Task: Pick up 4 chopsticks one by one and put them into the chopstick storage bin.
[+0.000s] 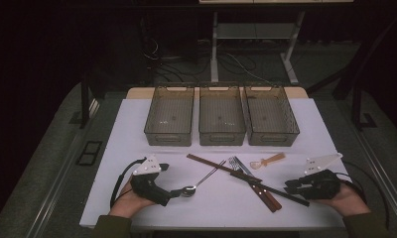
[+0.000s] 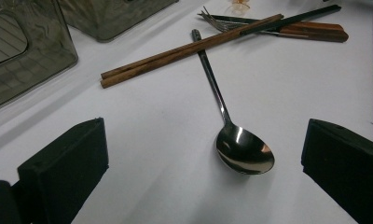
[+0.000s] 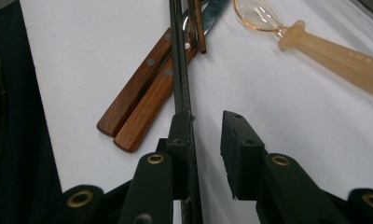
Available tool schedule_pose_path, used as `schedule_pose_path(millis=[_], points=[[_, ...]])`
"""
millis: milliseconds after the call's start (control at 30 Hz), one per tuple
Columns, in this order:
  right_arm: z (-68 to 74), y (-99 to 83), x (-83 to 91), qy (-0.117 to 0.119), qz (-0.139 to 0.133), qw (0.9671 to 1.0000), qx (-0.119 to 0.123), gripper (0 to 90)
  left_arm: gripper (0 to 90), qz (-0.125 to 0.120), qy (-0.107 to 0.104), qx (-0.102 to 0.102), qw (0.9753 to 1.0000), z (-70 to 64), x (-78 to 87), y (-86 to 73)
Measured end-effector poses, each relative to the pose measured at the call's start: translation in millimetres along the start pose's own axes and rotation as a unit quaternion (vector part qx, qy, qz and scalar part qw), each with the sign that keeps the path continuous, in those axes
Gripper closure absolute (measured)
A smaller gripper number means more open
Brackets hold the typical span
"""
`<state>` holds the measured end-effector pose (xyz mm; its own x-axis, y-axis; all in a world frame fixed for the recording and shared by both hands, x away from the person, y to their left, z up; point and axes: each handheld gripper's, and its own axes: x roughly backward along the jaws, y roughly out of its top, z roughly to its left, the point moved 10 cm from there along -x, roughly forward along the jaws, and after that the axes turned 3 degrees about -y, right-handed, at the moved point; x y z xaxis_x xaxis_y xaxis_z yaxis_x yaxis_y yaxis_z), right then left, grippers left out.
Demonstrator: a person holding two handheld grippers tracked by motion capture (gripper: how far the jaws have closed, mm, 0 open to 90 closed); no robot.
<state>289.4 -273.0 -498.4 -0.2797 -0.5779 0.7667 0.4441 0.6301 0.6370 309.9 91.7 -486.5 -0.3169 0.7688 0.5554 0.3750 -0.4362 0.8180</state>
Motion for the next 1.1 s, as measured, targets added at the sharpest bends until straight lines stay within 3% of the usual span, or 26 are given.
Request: schedule_pose_path(millis=[1100], points=[[4.6, -2.1, -11.4, 0.014, 0.023, 0.9995, 0.014, 79.7, 0.0, 0.004, -0.001, -0.003, 1.0000, -0.2, -1.2, -0.8]])
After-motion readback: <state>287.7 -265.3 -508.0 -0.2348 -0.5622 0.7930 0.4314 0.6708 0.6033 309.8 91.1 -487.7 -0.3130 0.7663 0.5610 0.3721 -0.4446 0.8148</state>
